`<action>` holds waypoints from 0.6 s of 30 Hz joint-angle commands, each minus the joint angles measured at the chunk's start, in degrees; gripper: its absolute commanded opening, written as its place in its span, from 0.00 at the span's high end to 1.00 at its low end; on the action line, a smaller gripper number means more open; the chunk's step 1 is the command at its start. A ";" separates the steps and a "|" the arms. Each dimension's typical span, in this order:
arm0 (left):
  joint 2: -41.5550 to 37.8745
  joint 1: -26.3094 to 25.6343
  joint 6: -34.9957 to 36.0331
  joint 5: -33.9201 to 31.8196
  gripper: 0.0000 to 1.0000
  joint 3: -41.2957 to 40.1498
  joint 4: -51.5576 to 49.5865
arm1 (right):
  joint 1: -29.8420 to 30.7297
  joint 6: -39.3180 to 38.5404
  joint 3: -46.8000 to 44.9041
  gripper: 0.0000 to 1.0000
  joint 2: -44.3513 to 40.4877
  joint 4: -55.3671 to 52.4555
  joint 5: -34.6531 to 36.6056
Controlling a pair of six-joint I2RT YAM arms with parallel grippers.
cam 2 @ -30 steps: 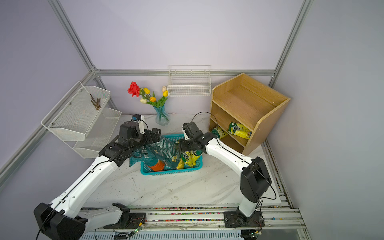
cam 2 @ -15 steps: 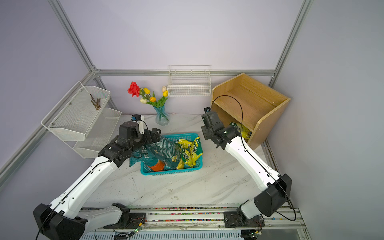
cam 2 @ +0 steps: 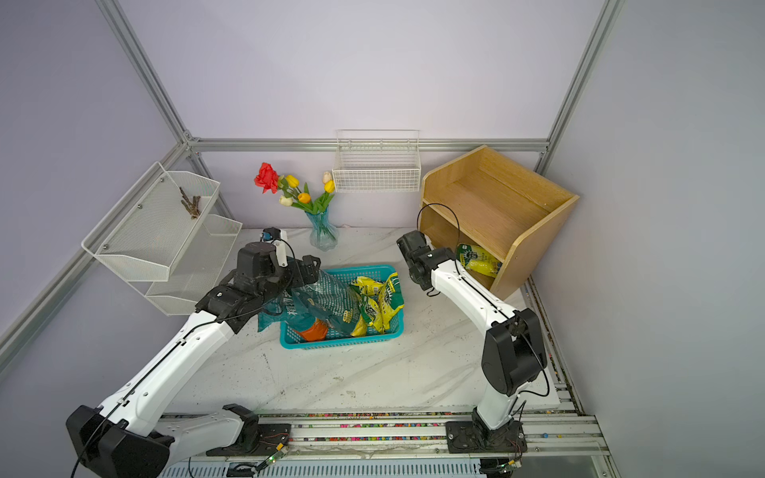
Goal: Take down the fertilizer bag from the shelf
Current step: Pick up the fertilizer bag from the shelf.
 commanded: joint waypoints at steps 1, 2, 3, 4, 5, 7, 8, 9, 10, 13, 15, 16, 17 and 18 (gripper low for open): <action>0.57 0.71 1.25 -0.87 0.00 -1.15 -2.51 | -1.73 -0.91 2.83 0.28 -0.09 0.19 2.84; 0.61 0.75 1.25 -0.95 0.00 -1.14 -2.55 | -2.16 -1.00 2.85 0.28 0.01 0.35 3.20; 0.68 0.75 1.26 -0.96 0.00 -1.04 -2.50 | -2.48 -1.00 2.83 0.28 0.06 0.42 3.40; 0.75 0.75 1.24 -0.88 0.00 -1.03 -2.48 | -2.79 -1.10 2.74 0.28 0.02 0.73 3.09; 0.85 0.73 1.26 -0.75 0.00 -0.98 -2.49 | -3.20 -1.17 2.53 0.29 0.01 1.12 2.85; 1.17 0.80 1.15 -0.55 0.00 -0.80 -2.54 | -3.89 -1.37 1.99 0.30 0.01 1.78 2.55; 1.27 0.75 1.08 -0.45 0.00 -0.71 -2.49 | -4.28 -1.30 1.73 0.31 0.05 2.00 2.05; 1.32 0.75 1.01 -0.43 0.00 -0.69 -2.52 | -4.63 -1.06 1.52 0.32 0.14 2.11 1.68; 1.30 0.75 1.08 -0.43 0.00 -0.69 -2.47 | -4.98 -0.83 1.39 0.37 0.26 2.18 1.18; 1.05 0.79 1.17 -0.69 0.00 -0.80 -2.55 | -5.54 -0.58 0.80 0.55 0.06 2.99 -0.09; 0.85 0.75 1.34 -0.92 0.00 -0.80 -2.78 | -5.78 -0.90 0.05 0.75 -0.33 4.24 -0.44; 0.79 0.75 1.35 -1.00 0.00 -0.80 -2.81 | -5.81 -1.11 -0.22 0.87 -0.52 4.73 -0.49; 0.77 0.75 1.35 -1.02 0.00 -0.89 -2.85 | -5.83 -1.25 -0.39 0.98 -0.63 5.04 -0.49; 0.66 0.75 1.26 -1.05 0.00 -0.93 -2.86 | -5.81 -1.17 -0.35 1.00 -0.86 4.97 -0.70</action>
